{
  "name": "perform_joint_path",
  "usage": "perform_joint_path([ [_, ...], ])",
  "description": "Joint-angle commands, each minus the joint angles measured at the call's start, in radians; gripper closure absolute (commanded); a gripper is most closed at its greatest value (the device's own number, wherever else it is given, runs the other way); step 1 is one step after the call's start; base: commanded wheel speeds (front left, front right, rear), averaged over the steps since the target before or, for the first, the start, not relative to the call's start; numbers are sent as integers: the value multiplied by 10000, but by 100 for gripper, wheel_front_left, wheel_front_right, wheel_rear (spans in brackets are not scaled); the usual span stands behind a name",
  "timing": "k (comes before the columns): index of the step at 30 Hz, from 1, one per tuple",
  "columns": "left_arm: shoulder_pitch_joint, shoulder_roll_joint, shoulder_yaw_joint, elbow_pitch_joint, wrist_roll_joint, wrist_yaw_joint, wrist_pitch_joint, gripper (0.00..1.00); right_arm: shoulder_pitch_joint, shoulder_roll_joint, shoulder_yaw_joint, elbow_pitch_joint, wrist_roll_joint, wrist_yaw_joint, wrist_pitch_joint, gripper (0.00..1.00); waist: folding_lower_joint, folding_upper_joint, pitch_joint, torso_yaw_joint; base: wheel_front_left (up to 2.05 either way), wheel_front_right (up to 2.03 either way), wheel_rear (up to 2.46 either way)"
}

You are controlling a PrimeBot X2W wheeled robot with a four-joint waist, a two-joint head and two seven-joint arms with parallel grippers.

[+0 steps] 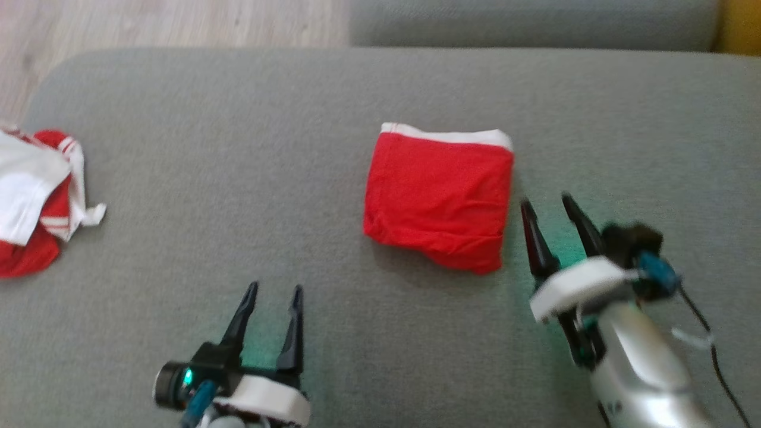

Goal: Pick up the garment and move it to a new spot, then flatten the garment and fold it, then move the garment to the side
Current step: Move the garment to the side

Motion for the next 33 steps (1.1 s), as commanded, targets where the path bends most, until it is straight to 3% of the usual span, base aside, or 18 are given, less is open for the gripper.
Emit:
perform_joint_path([
  [1,-510,70,76,-276,-95,64,-53,0,-697,140,442,66,244,75,-110,0,-2,0,471,386,0,0,0],
  [8,-820,70,-438,-192,-288,105,-53,0,-1702,148,1049,1939,844,75,-31,0,-2,0,1077,969,0,0,0],
  [10,-836,70,-459,-194,-309,120,-53,0,-1774,148,1104,2220,877,75,-7,6,-2,0,1131,1007,0,0,0],
  [11,-848,70,-468,-195,-326,137,-53,0,-1845,148,1152,2475,889,75,-7,22,-2,0,1173,1025,0,0,0],
  [12,-854,70,-468,-203,-335,152,-53,0,-1912,148,1169,2685,912,75,-14,96,-2,0,1200,1026,0,0,0],
  [13,-855,70,-457,-213,-337,170,-53,0,-1972,149,1192,2836,943,75,-28,100,-2,0,1228,1001,0,0,0],
  [19,-894,70,-260,-257,-171,100,-53,0,-2156,149,978,2923,911,75,-103,100,-2,0,1172,188,0,0,0],
  [33,-1700,70,-340,-117,503,-588,-53,0,-1126,150,2138,1415,2158,75,-109,100,-2,0,960,-4562,0,0,0],
])
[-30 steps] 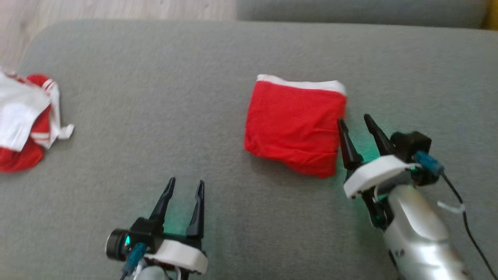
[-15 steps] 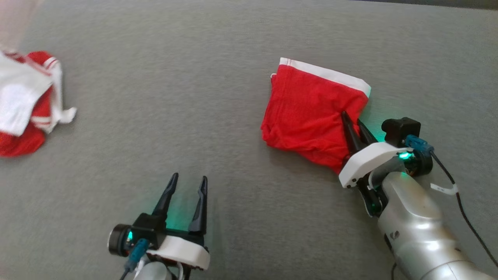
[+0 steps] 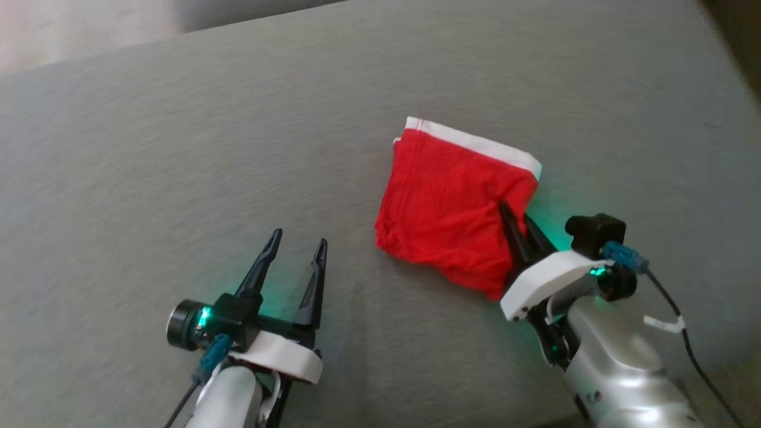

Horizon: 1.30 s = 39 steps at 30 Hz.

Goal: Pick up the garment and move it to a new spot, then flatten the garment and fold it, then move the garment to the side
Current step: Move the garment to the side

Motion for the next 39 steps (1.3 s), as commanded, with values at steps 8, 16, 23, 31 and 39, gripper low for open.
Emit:
perform_joint_path([
  [8,-408,58,-247,-236,-70,-250,-51,0,461,62,342,-546,344,67,-66,100,0,0,-33,-2568,0,0,0],
  [16,-364,58,-558,-173,-190,-317,-51,0,461,62,-73,-588,17,67,-66,100,0,0,12,-2526,0,0,0],
  [23,-263,58,-622,-104,-260,-306,-51,0,-220,-70,-663,-314,-906,67,-66,100,0,0,82,-1838,0,0,0],
  [31,-127,58,-400,-171,-330,-224,-51,0,-1877,-1860,-768,1132,-1900,67,272,100,0,0,124,-780,0,0,0],
  [39,-170,58,-438,-320,-374,-152,-51,0,-3300,-3730,-657,2314,-2193,67,1064,100,0,0,528,103,0,0,0],
])
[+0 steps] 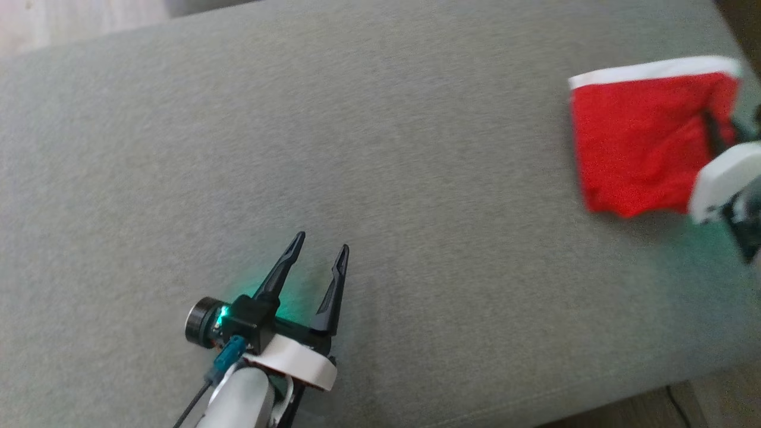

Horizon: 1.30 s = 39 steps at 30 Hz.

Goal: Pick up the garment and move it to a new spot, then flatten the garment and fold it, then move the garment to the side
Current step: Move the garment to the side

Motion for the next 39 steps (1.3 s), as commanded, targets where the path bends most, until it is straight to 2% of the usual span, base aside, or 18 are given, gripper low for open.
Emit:
perform_joint_path([
  [1,-101,26,206,-341,-60,81,-51,0,-417,-470,187,-20,-131,67,62,100,0,0,252,348,0,0,0],
  [10,-420,26,218,-451,-31,153,-51,0,-1760,-1815,59,1100,-627,67,497,100,0,0,727,1224,0,0,0],
  [11,-437,26,224,-459,-39,167,-51,0,-1879,-1895,-18,1198,-684,67,499,64,0,0,755,1296,0,0,0],
  [12,-451,26,239,-461,-48,180,-51,0,-1981,-1955,-102,1287,-749,67,492,7,0,0,775,1359,0,0,0],
  [13,-465,26,252,-462,-60,191,-51,0,-2078,-2000,-201,1369,-809,67,481,0,0,0,793,1412,0,0,0],
  [17,-486,26,336,-449,-111,263,-51,0,-2634,-2312,-1068,1660,-1485,67,-6,0,0,0,835,1575,0,0,0],
  [21,-438,26,467,-474,-170,368,-51,0,-2716,-1879,-1830,1651,-2004,67,-734,0,0,0,714,1642,0,0,0],
  [26,-289,26,851,-525,-171,564,-51,0,-2298,-535,-2554,671,-2171,67,-1125,0,0,0,382,1703,0,0,0],
  [27,-289,26,851,-525,-171,564,-51,0,-2298,-535,-2554,671,-2171,67,-1125,0,0,0,382,1703,0,0,0],
  [34,30,26,1844,-728,-182,939,-51,0,191,1685,-3622,-3213,-1898,67,-1139,0,0,0,-126,1871,0,0,0],
  [39,257,26,2450,-806,-105,1087,-51,0,2270,3010,-3580,-4861,-1726,67,-1140,0,0,0,-498,2048,0,0,0],
])
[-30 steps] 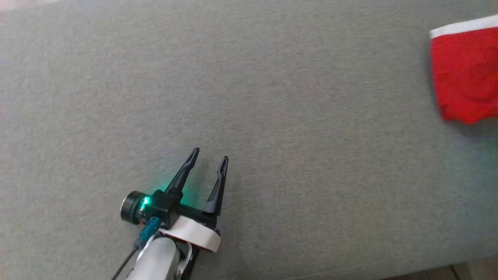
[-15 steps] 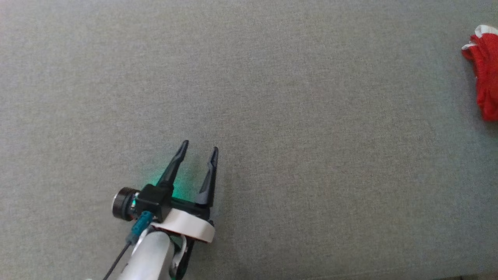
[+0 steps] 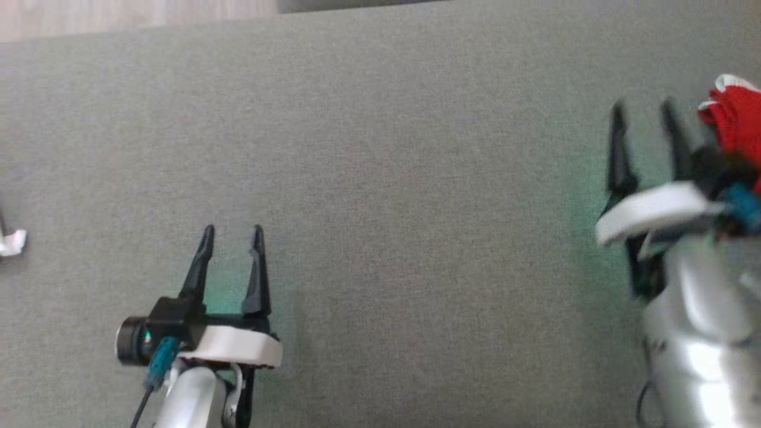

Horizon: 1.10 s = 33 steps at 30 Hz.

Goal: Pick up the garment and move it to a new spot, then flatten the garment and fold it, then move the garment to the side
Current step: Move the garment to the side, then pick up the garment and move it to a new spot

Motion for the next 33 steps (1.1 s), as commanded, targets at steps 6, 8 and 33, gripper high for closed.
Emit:
perform_joint_path([
  [6,210,41,732,-204,179,162,-51,0,1437,419,366,-1117,359,67,-107,0,1,0,-510,106,0,0,0],
  [8,327,41,805,-153,220,217,-51,0,1857,441,538,-1251,647,67,-108,0,1,0,-658,112,0,0,0],
  [33,1012,41,820,36,-92,429,-51,0,3289,451,1313,-1373,1087,67,-108,0,1,0,-1328,770,0,0,0],
])
